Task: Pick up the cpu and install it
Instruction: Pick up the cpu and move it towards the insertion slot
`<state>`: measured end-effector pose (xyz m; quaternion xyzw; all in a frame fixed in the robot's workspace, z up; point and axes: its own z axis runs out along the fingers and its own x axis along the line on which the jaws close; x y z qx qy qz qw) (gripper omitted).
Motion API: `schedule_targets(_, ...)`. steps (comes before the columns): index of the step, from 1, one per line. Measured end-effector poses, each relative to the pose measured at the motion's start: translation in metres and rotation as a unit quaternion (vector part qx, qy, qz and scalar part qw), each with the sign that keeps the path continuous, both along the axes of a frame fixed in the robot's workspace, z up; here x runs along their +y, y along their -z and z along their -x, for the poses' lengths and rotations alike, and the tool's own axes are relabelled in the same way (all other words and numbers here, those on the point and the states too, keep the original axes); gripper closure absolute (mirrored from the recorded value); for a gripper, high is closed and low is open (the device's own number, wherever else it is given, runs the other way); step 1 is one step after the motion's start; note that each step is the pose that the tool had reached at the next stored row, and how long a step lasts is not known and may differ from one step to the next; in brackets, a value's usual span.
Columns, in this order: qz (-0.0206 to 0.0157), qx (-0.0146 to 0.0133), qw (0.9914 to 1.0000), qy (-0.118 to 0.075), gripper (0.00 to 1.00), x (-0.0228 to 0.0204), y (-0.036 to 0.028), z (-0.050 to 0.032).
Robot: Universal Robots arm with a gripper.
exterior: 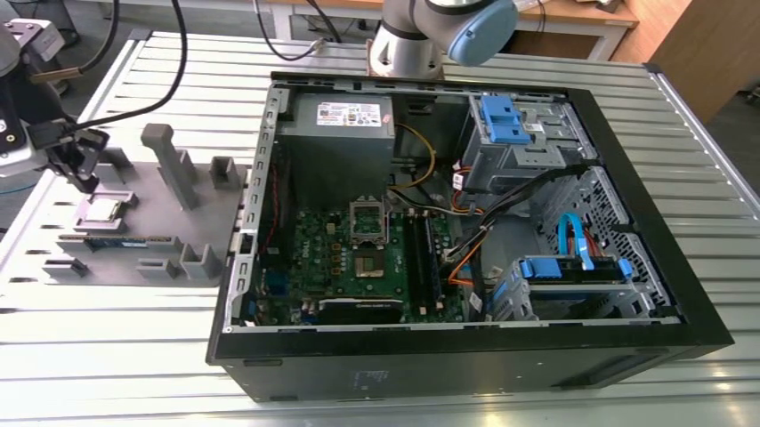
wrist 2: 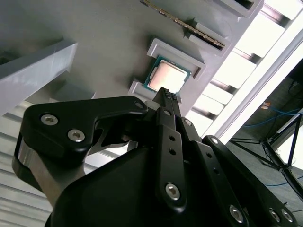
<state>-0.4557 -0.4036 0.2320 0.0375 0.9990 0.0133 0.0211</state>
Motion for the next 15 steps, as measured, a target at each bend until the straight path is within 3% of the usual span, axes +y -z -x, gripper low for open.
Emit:
schedule_targets(9, 0.0037, 0.0001, 0.99999, 0.0, 0.89, 0.0, 0.0073, 0.0)
schedule_targets(15, 0.0044, 0.0002, 0.99999, 0.0, 0.89, 0.0, 0.0105, 0.0)
